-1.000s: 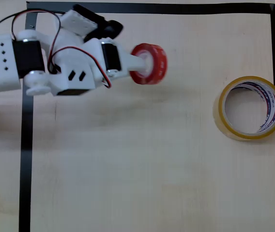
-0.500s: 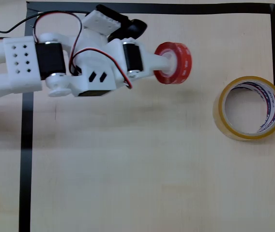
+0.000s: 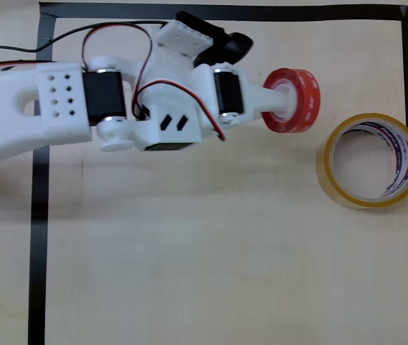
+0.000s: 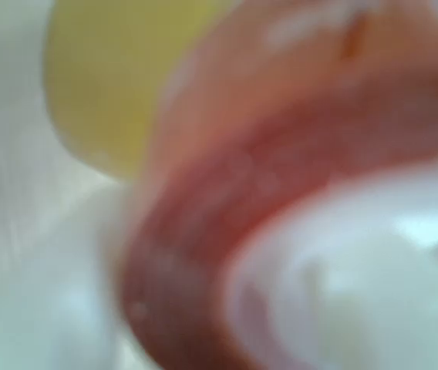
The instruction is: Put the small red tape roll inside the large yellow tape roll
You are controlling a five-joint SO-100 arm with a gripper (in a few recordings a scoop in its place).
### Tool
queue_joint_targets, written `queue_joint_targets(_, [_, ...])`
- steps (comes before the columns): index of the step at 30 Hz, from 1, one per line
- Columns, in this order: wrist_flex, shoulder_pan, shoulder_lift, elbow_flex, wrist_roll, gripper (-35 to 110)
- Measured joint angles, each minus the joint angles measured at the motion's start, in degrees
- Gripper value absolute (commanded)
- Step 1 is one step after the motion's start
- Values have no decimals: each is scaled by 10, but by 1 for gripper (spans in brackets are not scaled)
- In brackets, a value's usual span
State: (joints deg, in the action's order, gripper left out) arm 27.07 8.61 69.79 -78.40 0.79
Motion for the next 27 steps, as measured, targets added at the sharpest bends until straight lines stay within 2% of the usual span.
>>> queue_joint_targets(7, [2, -13, -63, 83, 0, 0])
queue_joint_targets(12, [50, -25, -132, 190, 0, 0])
queue_joint_targets(21, [59, -31, -156, 252, 0, 0])
queue_joint_targets(27, [105, -31, -222, 341, 0, 0])
